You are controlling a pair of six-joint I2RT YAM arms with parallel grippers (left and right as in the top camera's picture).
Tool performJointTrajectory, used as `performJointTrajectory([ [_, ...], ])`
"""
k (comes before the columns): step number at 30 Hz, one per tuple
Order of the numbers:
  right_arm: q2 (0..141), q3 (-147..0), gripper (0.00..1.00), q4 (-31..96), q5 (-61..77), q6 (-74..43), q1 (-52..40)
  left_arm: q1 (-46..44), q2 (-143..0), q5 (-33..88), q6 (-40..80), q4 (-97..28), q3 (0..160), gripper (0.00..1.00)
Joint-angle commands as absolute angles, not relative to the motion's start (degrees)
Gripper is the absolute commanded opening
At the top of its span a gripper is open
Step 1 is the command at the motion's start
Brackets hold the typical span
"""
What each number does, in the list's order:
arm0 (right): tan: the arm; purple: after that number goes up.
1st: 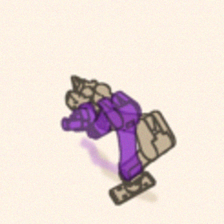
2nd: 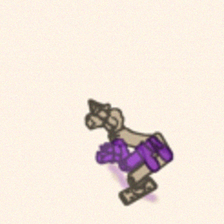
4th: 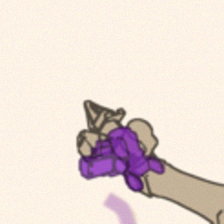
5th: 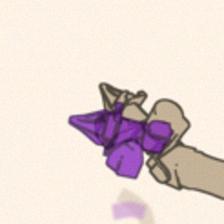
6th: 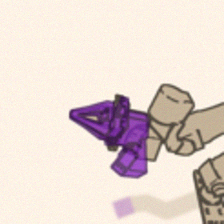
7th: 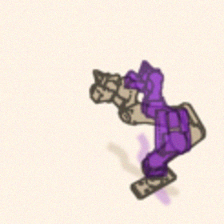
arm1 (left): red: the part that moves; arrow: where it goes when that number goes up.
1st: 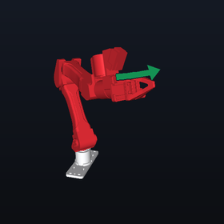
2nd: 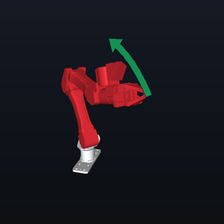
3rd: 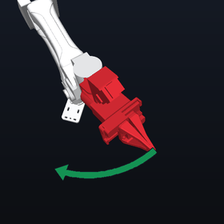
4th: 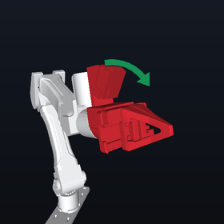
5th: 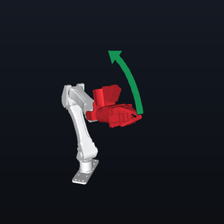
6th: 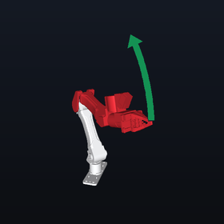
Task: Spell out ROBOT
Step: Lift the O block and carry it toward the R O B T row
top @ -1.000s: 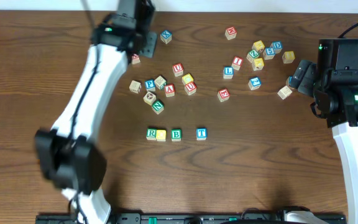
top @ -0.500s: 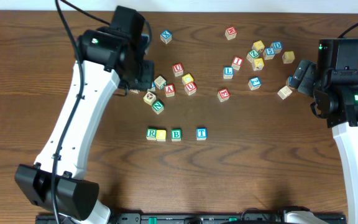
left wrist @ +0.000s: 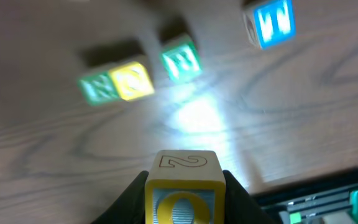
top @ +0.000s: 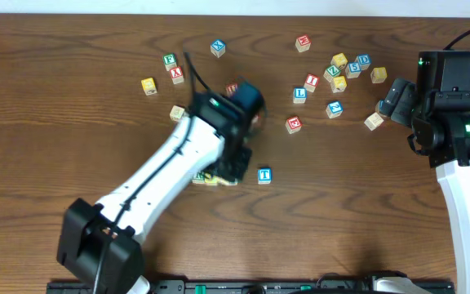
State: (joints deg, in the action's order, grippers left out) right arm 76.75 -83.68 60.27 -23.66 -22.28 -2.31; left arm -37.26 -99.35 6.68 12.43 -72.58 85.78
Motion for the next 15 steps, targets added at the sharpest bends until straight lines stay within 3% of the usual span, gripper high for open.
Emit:
performJointTrajectory([
  [1,76.6,-84.5,0.99,60.2,-24.5,-21.8,-2.1,-39.6,-99.5,6.0,15.9,-71.5,83.6,0.08],
  [9,76.6,-84.5,0.99,60.3,-24.5,-21.8,-2.1,-43.2,-96.7,-3.9,23.3,-71.5,83.2,0.08],
  [15,76.6,-84.5,0.99,60.3,-24.5,-21.8,-2.1,-44.9,-84.8,-11.7,26.8,-69.2,78.2,0.08],
])
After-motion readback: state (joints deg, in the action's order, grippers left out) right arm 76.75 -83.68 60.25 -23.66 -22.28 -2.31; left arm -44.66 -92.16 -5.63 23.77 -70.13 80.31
